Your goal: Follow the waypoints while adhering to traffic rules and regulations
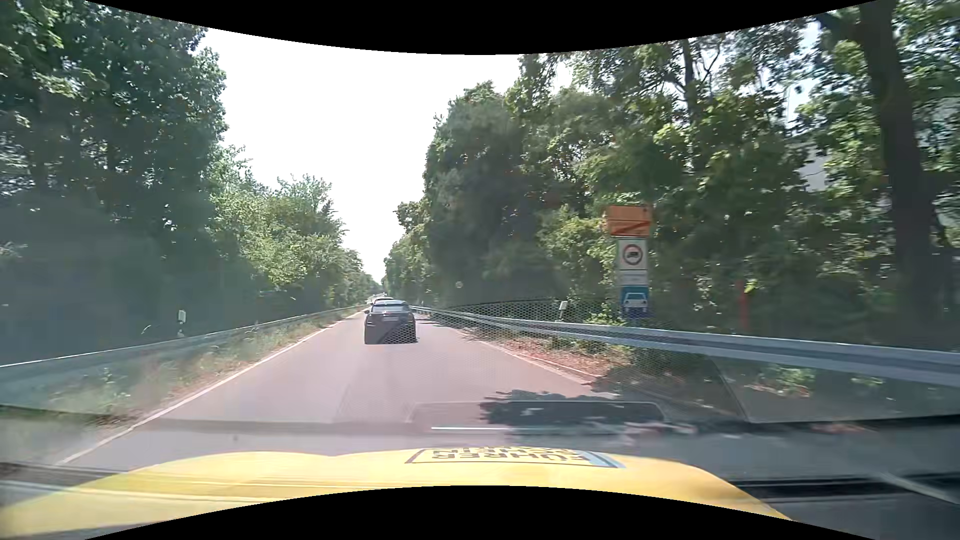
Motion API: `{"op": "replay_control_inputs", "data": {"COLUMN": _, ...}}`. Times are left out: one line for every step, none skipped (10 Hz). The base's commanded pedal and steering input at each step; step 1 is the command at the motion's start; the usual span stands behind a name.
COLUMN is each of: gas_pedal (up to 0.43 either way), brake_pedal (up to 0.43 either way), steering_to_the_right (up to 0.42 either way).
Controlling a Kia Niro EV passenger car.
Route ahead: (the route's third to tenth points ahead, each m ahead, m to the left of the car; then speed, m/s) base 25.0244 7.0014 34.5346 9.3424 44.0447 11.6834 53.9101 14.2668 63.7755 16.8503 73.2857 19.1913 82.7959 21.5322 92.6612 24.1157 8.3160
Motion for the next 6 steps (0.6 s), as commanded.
{"op": "replay_control_inputs", "data": {"gas_pedal": 0.228, "brake_pedal": 0.000, "steering_to_the_right": -0.152}}
{"op": "replay_control_inputs", "data": {"gas_pedal": 0.240, "brake_pedal": 0.000, "steering_to_the_right": -0.140}}
{"op": "replay_control_inputs", "data": {"gas_pedal": 0.240, "brake_pedal": 0.000, "steering_to_the_right": -0.120}}
{"op": "replay_control_inputs", "data": {"gas_pedal": 0.248, "brake_pedal": 0.000, "steering_to_the_right": -0.097}}
{"op": "replay_control_inputs", "data": {"gas_pedal": 0.248, "brake_pedal": 0.000, "steering_to_the_right": -0.080}}
{"op": "replay_control_inputs", "data": {"gas_pedal": 0.248, "brake_pedal": 0.000, "steering_to_the_right": -0.069}}
